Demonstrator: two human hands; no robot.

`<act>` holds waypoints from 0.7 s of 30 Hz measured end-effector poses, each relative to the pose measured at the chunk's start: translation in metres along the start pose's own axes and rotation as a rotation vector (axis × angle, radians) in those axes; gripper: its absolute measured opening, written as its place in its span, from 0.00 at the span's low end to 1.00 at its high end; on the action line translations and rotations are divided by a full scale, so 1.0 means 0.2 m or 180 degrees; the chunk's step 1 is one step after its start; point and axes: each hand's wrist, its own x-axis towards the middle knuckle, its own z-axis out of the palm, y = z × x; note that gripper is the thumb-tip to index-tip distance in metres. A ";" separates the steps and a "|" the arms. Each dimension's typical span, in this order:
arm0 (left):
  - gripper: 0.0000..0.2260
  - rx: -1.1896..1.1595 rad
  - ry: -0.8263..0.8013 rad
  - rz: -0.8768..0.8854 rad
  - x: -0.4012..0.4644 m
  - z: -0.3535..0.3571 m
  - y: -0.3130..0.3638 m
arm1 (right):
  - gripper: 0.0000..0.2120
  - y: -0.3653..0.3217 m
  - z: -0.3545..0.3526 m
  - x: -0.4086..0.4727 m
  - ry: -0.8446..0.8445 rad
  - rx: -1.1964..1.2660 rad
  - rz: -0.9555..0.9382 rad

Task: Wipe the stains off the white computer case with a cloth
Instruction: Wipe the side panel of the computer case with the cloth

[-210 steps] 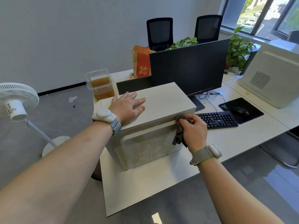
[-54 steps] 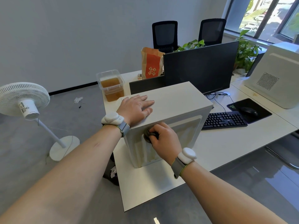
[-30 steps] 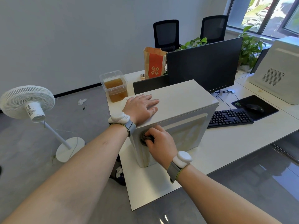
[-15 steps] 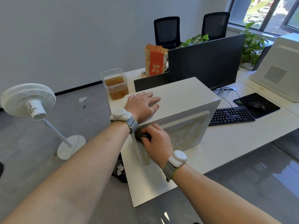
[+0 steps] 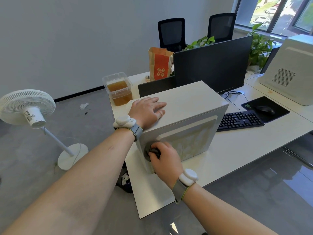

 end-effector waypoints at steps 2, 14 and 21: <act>0.22 -0.0032 0.0015 -0.0003 0.00 0.00 0.00 | 0.12 -0.05 -0.02 -0.01 0.0549 0.0300 -0.0354; 0.22 0.0026 0.0014 0.0014 0.01 -0.01 0.00 | 0.14 -0.05 0.08 0.04 0.0410 0.0219 -0.0862; 0.22 0.0043 0.0002 0.0026 0.00 0.00 0.00 | 0.15 -0.02 0.11 0.03 -0.0218 -0.0128 -0.0371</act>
